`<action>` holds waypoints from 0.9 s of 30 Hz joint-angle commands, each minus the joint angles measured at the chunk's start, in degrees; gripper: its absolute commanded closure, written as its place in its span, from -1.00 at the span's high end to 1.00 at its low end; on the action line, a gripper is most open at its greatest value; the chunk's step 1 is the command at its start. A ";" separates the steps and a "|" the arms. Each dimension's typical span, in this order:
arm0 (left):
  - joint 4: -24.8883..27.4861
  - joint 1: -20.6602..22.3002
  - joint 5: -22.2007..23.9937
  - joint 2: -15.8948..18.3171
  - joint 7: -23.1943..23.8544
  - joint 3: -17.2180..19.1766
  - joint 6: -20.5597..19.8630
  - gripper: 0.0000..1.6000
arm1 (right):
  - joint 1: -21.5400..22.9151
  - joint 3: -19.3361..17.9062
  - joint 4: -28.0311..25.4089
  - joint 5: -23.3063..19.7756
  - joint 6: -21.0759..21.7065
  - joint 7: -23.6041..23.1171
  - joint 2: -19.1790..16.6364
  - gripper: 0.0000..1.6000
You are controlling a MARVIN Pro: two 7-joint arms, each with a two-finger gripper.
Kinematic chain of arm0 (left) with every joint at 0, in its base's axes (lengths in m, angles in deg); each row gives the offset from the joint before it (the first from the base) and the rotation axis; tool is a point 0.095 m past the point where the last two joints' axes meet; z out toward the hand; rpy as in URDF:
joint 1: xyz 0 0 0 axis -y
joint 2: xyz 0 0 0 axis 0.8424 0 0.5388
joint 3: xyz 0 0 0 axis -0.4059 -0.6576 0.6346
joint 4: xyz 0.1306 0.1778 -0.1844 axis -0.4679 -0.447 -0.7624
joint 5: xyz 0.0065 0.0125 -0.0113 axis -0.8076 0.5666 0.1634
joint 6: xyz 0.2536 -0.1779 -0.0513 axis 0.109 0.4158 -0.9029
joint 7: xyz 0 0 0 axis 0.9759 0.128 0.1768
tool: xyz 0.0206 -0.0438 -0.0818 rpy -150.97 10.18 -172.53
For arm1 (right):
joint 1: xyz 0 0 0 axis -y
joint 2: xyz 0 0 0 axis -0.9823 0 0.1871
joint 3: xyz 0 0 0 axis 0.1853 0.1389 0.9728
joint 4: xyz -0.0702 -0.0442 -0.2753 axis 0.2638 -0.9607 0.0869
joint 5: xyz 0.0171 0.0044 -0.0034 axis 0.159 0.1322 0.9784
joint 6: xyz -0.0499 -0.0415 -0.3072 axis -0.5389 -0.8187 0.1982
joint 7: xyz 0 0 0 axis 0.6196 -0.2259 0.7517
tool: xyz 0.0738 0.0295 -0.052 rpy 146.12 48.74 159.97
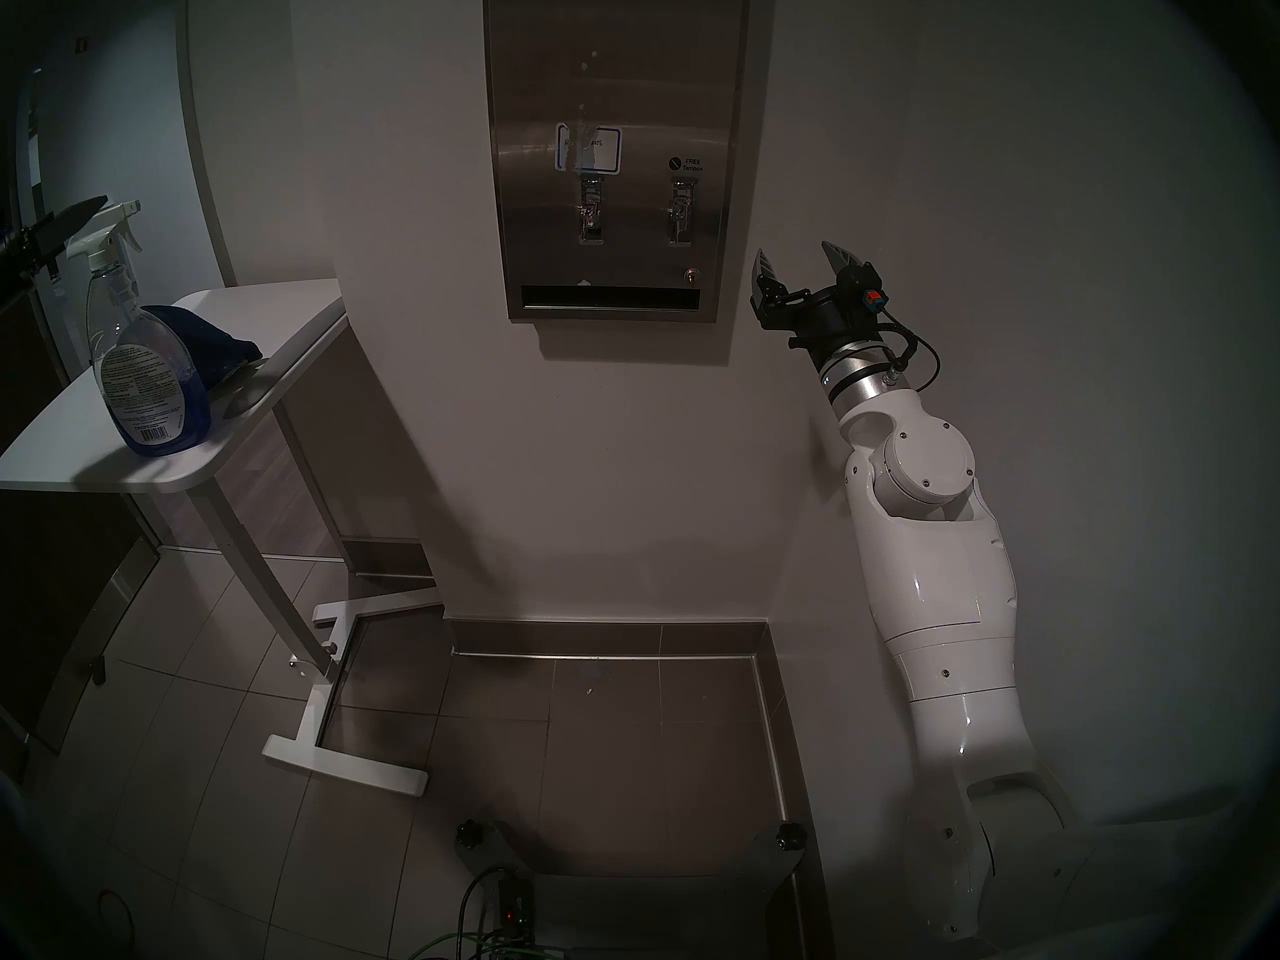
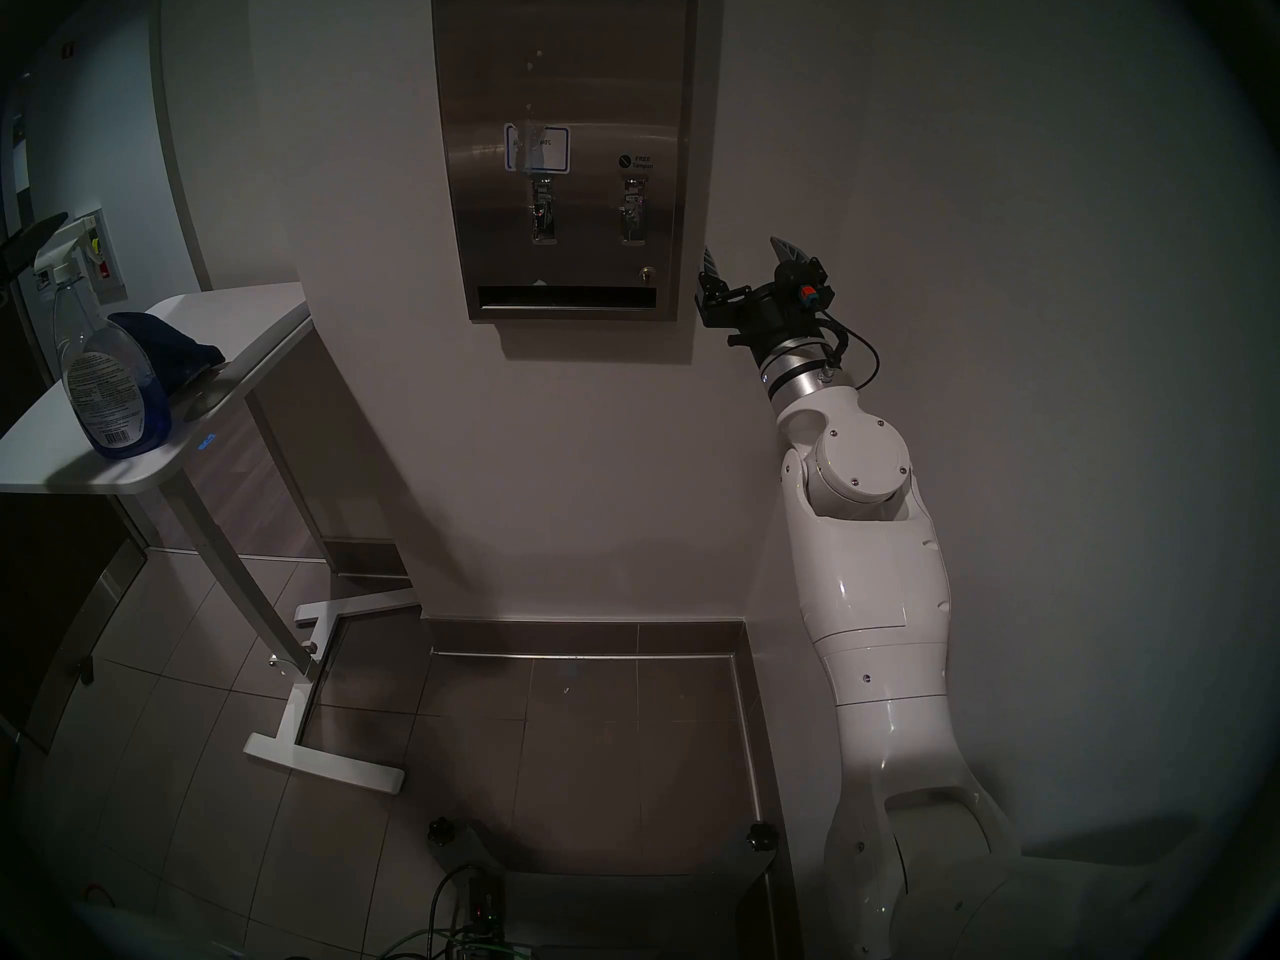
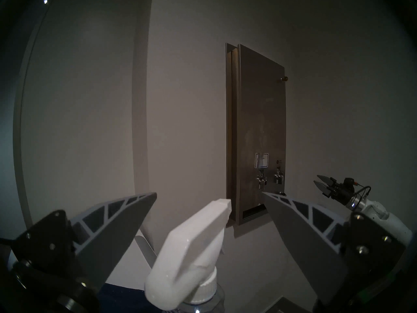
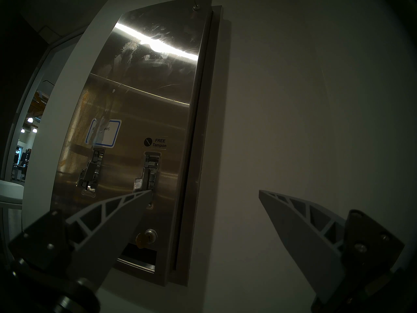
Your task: Pick up the cleaner bottle and spray the cleaner onto the surface
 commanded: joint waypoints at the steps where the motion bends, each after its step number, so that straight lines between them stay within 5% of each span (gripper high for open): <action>1: -1.36 5.11 -0.59 0.46 0.96 -0.86 3.38 1.00 | 1.77 0.08 -2.03 -0.06 -0.53 -0.15 0.03 1.00; 27: -6.75 10.13 -1.85 1.59 3.27 -10.85 0.59 1.00 | 1.76 0.08 -2.06 -0.06 -0.53 -0.14 0.02 1.00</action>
